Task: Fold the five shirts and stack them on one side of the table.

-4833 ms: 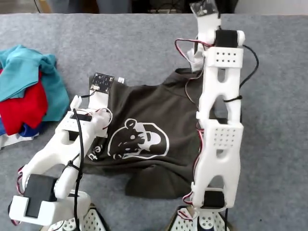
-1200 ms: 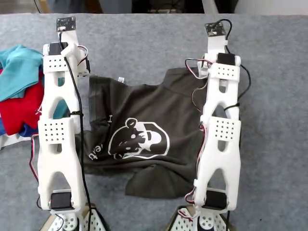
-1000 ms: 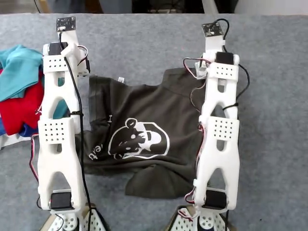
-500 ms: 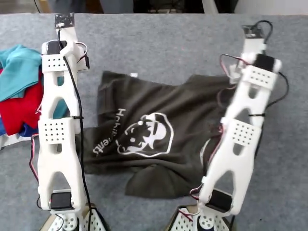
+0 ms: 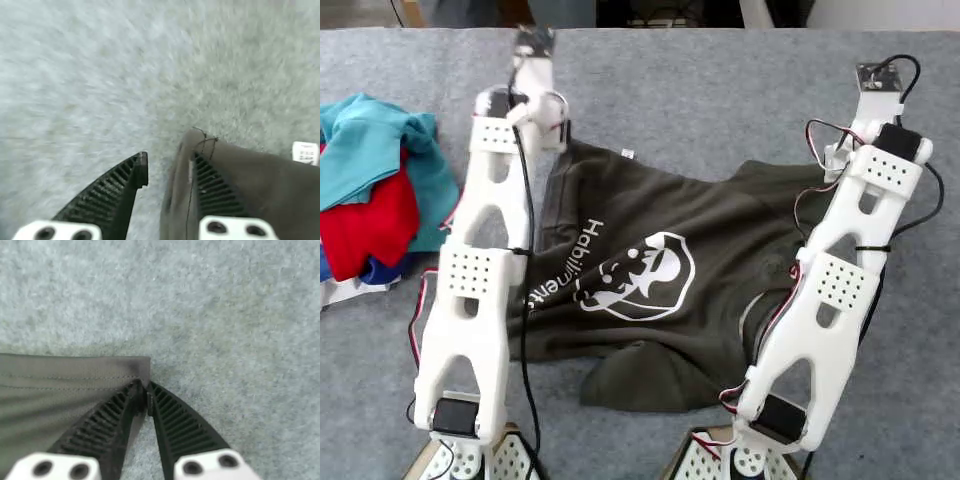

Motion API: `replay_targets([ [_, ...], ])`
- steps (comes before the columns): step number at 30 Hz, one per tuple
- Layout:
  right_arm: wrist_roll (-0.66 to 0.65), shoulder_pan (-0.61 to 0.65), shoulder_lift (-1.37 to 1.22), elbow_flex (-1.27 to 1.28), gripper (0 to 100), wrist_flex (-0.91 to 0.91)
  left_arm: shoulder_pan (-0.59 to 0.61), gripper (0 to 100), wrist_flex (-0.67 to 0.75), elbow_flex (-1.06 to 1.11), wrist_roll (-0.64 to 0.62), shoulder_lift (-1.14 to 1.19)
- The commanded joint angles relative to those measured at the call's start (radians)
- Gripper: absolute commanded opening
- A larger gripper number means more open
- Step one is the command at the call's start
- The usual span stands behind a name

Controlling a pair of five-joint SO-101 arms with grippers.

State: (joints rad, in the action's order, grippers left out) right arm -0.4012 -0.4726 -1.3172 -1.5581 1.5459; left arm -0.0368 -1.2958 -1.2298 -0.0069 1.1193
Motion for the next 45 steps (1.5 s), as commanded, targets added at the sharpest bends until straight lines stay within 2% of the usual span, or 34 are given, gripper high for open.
replay_targets([
  [1,-0.005,-0.014,0.041,-0.001,1.2,-0.020,-0.016,17,0.043,-0.016,0.026,0.011],
  [14,-0.005,0.011,0.036,0.002,1.2,-0.020,-0.021,16,0.061,-0.062,0.023,0.094],
  [18,-0.005,0.006,0.036,0.001,1.2,-0.021,-0.004,5,0.041,-0.059,0.029,0.094],
  [19,-0.005,0.006,0.036,-0.001,1.2,-0.023,-0.002,4,0.020,-0.061,0.031,0.094],
  [23,-0.002,0.005,0.035,0.008,1.2,-0.048,-0.007,10,-0.069,-0.068,0.049,0.084],
  [30,-0.002,0.005,0.035,0.008,1.2,-0.048,0.002,10,-0.157,-0.071,0.049,0.083],
  [36,-0.003,0.005,0.035,0.008,1.2,-0.048,0.007,11,-0.175,-0.214,0.044,0.092],
  [41,-0.003,0.005,0.035,0.008,1.2,-0.048,0.025,20,-0.129,-0.232,-0.106,0.095],
  [45,-0.003,0.005,0.035,0.008,1.2,-0.048,0.035,20,-0.101,-0.237,-0.146,0.094],
])
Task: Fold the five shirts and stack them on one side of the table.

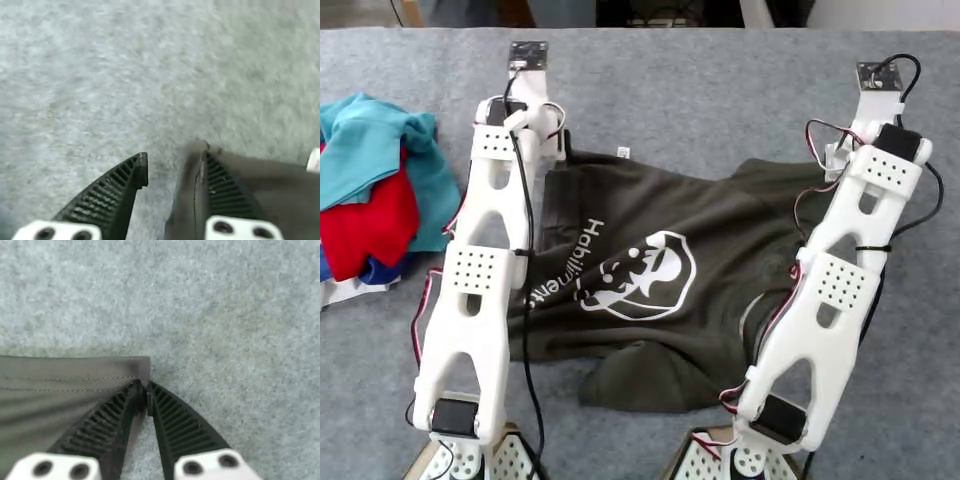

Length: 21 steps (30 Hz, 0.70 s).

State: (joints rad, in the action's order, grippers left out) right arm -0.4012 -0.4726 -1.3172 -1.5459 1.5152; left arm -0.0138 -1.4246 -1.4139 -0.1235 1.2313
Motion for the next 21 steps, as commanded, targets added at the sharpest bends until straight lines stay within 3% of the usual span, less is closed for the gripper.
replay_targets([
  [1,-0.003,0.005,0.035,-0.004,1.2,-0.017,0.012,20,0.034,-0.051,-0.032,-0.018],
  [21,-0.003,0.006,0.035,-0.004,1.2,-0.015,-0.038,25,0.057,0.087,0.026,-0.023],
])
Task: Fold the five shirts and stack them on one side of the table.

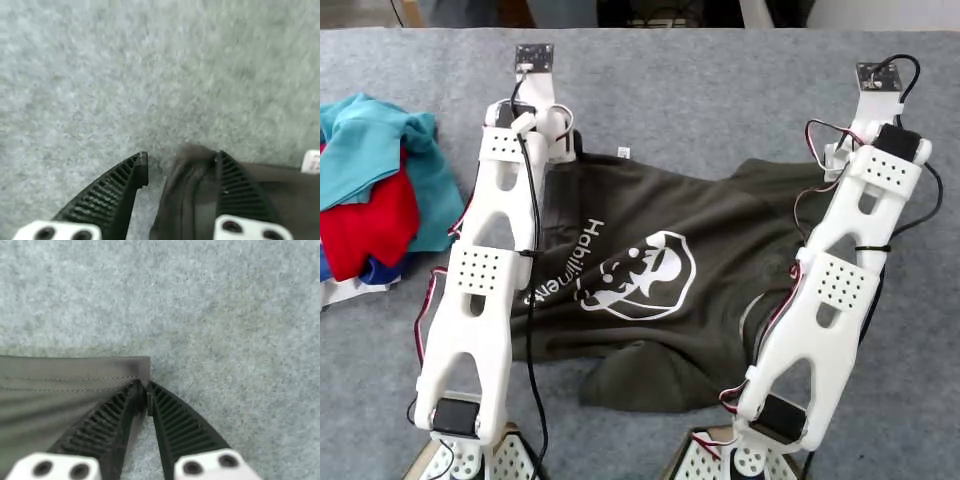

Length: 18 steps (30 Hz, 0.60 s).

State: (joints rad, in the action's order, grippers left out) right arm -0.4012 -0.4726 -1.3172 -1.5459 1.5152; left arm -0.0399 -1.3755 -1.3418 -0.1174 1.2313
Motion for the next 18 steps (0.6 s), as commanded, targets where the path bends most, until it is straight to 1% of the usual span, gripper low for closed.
replay_targets([
  [1,-0.003,0.006,0.035,-0.004,1.2,-0.015,-0.012,25,0.009,0.024,0.025,-0.028],
  [7,-0.003,0.009,0.035,-0.004,1.2,-0.015,-0.012,25,0.006,0.035,0.025,-0.028],
  [9,-0.003,0.009,0.035,-0.004,1.2,-0.015,-0.018,24,-0.021,0.033,0.025,-0.028],
  [11,-0.003,0.009,0.035,-0.004,1.2,-0.015,-0.030,21,-0.051,0.031,0.043,-0.026],
  [17,-0.003,0.012,0.035,-0.004,1.2,-0.015,-0.059,8,-0.055,0.028,0.184,-0.020],
  [18,0.000,0.012,0.035,-0.005,1.2,-0.015,-0.062,5,-0.052,0.028,0.210,-0.020],
])
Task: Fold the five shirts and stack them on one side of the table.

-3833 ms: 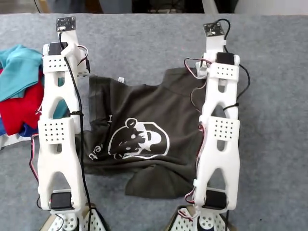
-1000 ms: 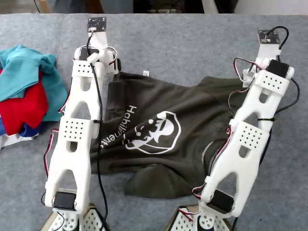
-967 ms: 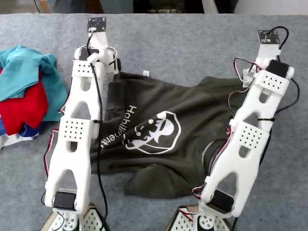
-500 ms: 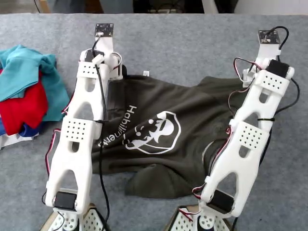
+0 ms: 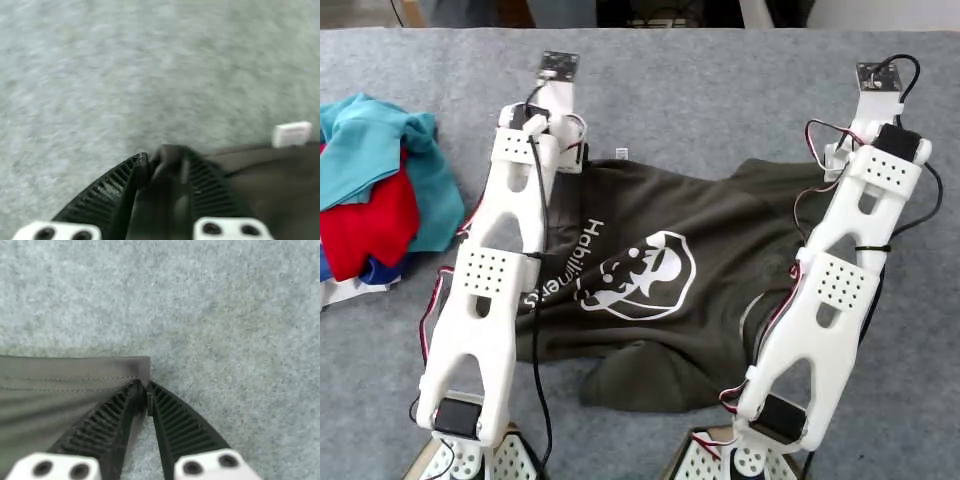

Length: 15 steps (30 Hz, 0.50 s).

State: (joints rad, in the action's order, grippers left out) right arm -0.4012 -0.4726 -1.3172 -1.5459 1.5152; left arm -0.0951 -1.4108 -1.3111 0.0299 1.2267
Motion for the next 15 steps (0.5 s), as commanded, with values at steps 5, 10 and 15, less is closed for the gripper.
replay_targets([
  [5,0.005,0.038,0.042,-0.035,1.2,-0.018,-0.002,3,-0.014,-0.004,0.074,-0.021],
  [10,0.198,0.089,0.056,-0.131,1.2,-0.018,0.019,3,-0.044,-0.147,-0.009,-0.026],
  [15,0.353,0.127,0.191,-0.127,1.2,0.028,0.030,3,-0.109,-0.361,-0.057,-0.031],
])
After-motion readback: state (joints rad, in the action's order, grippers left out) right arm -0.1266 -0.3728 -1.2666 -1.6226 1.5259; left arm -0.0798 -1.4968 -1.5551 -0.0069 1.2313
